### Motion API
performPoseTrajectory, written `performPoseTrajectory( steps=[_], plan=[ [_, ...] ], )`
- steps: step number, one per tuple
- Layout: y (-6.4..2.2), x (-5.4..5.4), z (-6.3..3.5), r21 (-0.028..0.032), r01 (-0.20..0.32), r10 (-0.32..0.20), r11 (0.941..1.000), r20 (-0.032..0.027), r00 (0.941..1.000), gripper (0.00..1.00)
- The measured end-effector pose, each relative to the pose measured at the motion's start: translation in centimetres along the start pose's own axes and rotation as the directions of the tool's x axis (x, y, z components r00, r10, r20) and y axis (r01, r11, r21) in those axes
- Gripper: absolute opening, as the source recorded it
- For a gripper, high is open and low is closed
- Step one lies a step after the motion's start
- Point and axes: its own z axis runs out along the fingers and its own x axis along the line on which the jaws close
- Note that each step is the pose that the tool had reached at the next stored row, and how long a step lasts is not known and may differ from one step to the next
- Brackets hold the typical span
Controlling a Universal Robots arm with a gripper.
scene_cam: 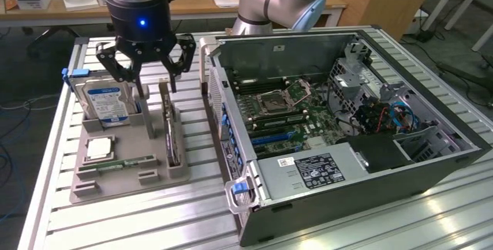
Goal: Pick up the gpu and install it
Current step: 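Pick up the gpu and move the gpu toward the slot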
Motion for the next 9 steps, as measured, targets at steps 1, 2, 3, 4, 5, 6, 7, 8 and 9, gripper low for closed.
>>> performPoseTrajectory(
  steps=[1,2,3,4,5,6,7,8,9],
  plan=[
    [0.00,0.00,0.10,0.0000,0.000,0.000,1.0000,0.0000,1.0000,0.59],
    [-0.01,0.00,0.21,0.0000,-0.001,0.001,1.0000,0.0000,1.0000,0.59],
    [-0.02,0.01,0.31,0.0000,-0.001,0.001,1.0000,0.0000,1.0000,0.59],
    [-0.02,0.00,0.42,0.0000,-0.001,0.001,1.0000,0.0001,1.0000,0.59],
    [-0.03,0.01,0.52,0.0000,-0.002,0.002,1.0000,0.0001,1.0000,0.59],
    [-0.04,0.01,0.63,0.0000,-0.002,0.002,1.0000,0.0001,1.0000,0.59],
    [-0.04,0.01,0.73,0.0001,-0.003,0.003,1.0000,0.0001,1.0000,0.59],
    [-0.05,0.01,0.83,0.0001,-0.003,0.003,1.0000,0.0000,1.0000,0.59],
    [-0.05,0.02,0.93,0.0001,-0.003,0.003,1.0000,0.0001,1.0000,0.59]
  ],
)
